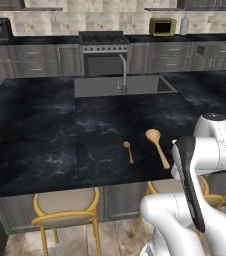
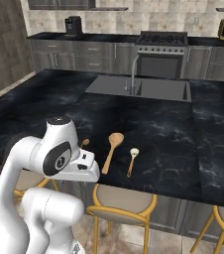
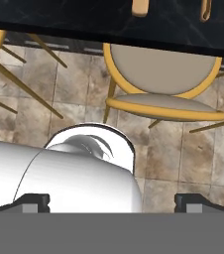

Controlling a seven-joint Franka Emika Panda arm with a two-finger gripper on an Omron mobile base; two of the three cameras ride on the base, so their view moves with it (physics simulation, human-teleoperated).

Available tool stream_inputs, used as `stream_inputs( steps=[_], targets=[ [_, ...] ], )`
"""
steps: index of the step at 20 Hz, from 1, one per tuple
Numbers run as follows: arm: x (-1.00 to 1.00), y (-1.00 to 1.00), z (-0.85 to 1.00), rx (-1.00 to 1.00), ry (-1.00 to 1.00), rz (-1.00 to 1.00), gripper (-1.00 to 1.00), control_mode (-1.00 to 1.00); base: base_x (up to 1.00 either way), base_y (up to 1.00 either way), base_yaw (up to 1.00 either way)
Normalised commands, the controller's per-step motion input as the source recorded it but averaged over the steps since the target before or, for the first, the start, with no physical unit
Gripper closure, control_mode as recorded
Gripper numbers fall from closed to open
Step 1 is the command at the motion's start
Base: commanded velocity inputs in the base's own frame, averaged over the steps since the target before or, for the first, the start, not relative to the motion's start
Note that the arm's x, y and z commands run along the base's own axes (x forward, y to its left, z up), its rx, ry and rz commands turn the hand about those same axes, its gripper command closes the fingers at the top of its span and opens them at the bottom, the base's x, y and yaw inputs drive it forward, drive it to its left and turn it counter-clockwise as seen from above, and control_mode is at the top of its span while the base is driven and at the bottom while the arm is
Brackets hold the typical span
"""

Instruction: Pick up the metallic utensils from the counter and place them in the open drawer. Make sure not to pick up any wooden utensils.

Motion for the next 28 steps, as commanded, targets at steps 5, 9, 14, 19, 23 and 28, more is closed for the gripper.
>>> stream_inputs(
  steps=[5, 9, 14, 19, 23, 28],
  targets=[
    [0.32, 0.19, 0.0, 0.0, 0.0, 0.0, -1.0, -1.0, 0.0, 0.0, 0.0],
    [0.84, 0.29, 0.0, 0.0, 0.0, 0.01, -1.0, -1.0, 0.0, 0.0, 0.0],
    [0.87, 0.05, 0.03, -0.02, -0.03, -0.01, -1.0, -1.0, 0.0, 0.0, 0.0],
    [0.98, 0.0, 0.02, 0.0, -0.01, -0.01, -1.0, -1.0, 0.0, 0.0, 0.0],
    [0.78, 0.0, -0.09, 0.0, 0.01, 0.0, -1.0, -1.0, 0.0, 0.0, 0.0],
    [0.69, 0.0, -0.27, 0.0, 0.01, 0.0, -1.0, -1.0, 0.0, 0.0, 0.0]
  ],
)
